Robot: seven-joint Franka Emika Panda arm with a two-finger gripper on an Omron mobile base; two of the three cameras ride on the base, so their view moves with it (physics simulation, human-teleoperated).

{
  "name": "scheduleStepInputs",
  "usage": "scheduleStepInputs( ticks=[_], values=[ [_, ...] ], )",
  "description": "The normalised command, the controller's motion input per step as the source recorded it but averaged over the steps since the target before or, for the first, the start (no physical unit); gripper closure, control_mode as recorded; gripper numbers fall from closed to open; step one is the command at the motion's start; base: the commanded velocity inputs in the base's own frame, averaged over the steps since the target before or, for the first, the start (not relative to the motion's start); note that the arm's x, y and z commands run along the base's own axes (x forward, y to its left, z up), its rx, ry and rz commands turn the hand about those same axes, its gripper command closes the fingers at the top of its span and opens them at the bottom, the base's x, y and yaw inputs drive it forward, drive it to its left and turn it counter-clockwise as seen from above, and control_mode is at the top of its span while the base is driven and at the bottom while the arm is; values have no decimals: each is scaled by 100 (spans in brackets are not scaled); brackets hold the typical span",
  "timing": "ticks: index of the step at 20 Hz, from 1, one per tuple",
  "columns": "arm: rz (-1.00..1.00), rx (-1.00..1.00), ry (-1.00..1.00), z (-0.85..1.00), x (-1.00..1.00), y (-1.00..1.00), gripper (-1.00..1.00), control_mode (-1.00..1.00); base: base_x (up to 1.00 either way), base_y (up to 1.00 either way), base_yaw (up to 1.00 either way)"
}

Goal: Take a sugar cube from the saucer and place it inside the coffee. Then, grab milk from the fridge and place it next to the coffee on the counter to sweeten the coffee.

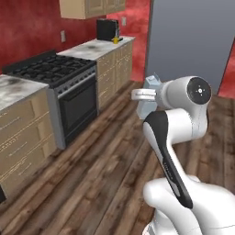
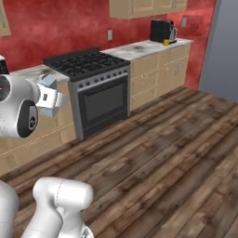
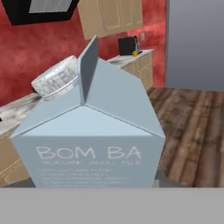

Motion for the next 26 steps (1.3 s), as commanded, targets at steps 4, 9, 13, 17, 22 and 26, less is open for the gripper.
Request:
scheduleStepInputs(
  ticks=[4, 9, 13, 17, 22, 26],
  values=[
    [0, 0, 0, 0, 0, 0, 100, 100, 100, -39, -13],
    [0, 0, 0, 0, 0, 0, 100, 100, 100, -31, -10],
    [0, 0, 0, 0, 0, 0, 100, 100, 100, -28, -4],
    [0, 0, 0, 0, 0, 0, 100, 100, 100, -22, 4],
    [0, 0, 0, 0, 0, 0, 100, 100, 100, -32, 6],
    [0, 0, 0, 0, 0, 0, 100, 100, 100, -43, 7]
  ],
)
